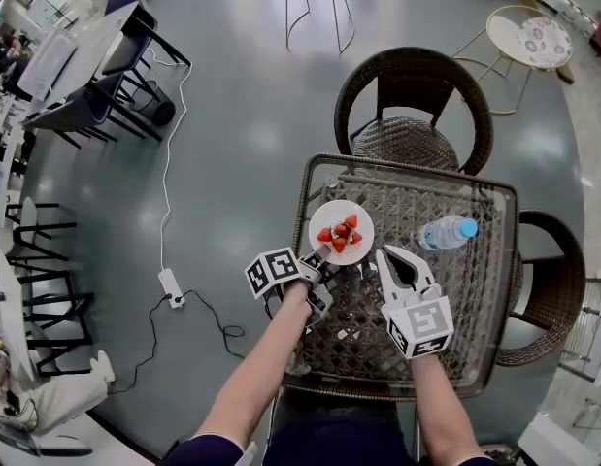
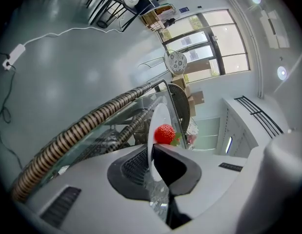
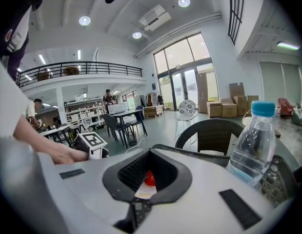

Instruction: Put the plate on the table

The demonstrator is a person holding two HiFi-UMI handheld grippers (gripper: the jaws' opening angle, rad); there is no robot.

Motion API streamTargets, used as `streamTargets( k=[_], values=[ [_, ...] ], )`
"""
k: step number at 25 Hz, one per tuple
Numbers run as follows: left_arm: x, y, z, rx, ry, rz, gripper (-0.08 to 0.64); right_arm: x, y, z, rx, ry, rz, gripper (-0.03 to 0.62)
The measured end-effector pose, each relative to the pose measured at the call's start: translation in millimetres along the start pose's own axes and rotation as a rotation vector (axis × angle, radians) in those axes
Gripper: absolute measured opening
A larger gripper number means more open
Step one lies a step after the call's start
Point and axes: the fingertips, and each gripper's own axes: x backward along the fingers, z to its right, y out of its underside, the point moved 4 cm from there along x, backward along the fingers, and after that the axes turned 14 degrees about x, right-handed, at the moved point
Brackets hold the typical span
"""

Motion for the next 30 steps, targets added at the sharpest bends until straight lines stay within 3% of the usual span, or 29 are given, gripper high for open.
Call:
streamTargets(
  k=[7, 11, 30],
  values=[
    [-0.7, 1.7, 2.5, -0.076, -0.048, 0.034, 0.021, 0.1, 1.2, -1.5, -0.014, -0.013, -0.003, 0.006],
    [-0.2, 1.6, -0.8, -0.117, -0.122, 0.068, 0.042, 0.0, 0.7, -1.9, -0.027, -0.024, 0.008, 0.006],
    [2.8, 4.5, 4.6, -0.447, -0.284, 0.196, 0.107, -0.6, 0.1, -1.2, -0.059, -0.030, 0.023, 0.006]
  ],
)
